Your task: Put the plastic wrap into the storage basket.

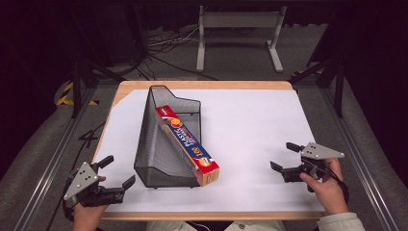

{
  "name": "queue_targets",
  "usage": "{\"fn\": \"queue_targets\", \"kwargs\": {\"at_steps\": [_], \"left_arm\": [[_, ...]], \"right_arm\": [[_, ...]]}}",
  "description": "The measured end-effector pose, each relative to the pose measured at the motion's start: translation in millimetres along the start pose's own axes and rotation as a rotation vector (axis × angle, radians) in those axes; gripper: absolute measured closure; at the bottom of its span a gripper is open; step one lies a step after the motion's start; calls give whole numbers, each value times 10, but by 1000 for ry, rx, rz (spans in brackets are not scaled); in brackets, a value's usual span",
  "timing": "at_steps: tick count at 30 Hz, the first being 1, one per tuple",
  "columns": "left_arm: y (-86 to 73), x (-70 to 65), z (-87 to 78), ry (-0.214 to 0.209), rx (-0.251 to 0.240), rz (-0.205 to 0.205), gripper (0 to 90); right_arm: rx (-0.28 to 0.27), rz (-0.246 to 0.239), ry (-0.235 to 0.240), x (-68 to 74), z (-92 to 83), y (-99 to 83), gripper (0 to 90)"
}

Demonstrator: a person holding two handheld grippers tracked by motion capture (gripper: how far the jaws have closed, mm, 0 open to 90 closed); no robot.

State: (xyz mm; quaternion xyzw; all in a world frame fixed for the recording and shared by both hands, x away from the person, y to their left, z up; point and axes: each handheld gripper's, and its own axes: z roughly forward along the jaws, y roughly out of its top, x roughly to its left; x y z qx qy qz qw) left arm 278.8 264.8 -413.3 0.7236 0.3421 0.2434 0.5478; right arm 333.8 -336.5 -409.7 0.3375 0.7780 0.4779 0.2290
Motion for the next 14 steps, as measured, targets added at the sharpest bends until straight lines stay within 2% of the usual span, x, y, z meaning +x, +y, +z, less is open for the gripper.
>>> {"fn": "queue_targets", "kwargs": {"at_steps": [3,7,14], "left_arm": [[1,4,5,1,3,3,23],[0,4,8,-4,4,-2,23],[-3,12,7,-6,3,-10,23]], "right_arm": [[11,12,-21,-4,18,-111,60],[25,38,-27,8,47,-226,59],[15,54,-23,-3,40,-257,55]]}}
